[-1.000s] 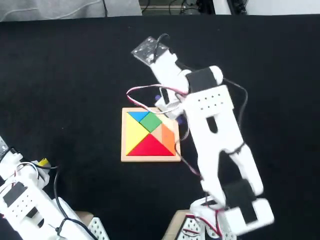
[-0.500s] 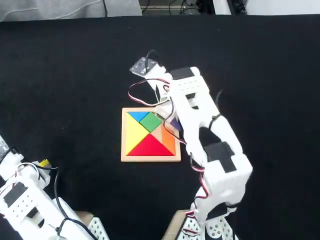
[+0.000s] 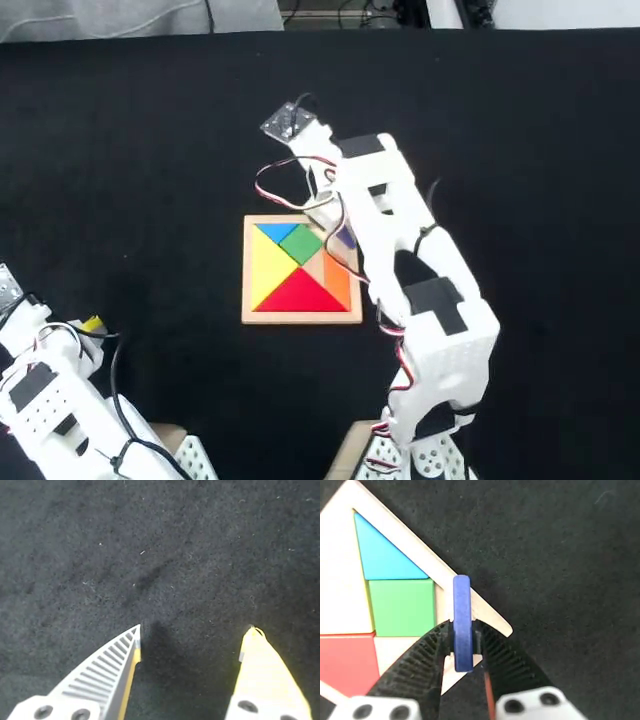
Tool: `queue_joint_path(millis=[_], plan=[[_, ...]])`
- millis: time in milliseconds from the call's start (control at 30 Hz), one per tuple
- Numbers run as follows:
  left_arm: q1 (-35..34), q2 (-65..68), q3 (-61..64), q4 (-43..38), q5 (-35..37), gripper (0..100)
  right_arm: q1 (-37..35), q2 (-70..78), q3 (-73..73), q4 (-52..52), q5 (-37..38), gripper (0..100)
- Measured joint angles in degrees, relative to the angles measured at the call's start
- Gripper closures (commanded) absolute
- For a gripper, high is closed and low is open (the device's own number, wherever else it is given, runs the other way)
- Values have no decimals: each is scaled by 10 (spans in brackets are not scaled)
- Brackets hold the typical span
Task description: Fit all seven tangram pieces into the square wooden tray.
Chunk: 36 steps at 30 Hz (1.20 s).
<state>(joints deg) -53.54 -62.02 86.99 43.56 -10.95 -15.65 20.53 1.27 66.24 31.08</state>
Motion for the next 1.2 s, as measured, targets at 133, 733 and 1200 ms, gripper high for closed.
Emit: queue_joint_path(millis=[133,733,1200], plan=[[3,0,0,0,0,690,-11,18,0,-3,0,988],[3,0,0,0,0,690,-21,28,-5,13,-51,988],[3,0,0,0,0,690,-33,29,-5,35,-62,955]])
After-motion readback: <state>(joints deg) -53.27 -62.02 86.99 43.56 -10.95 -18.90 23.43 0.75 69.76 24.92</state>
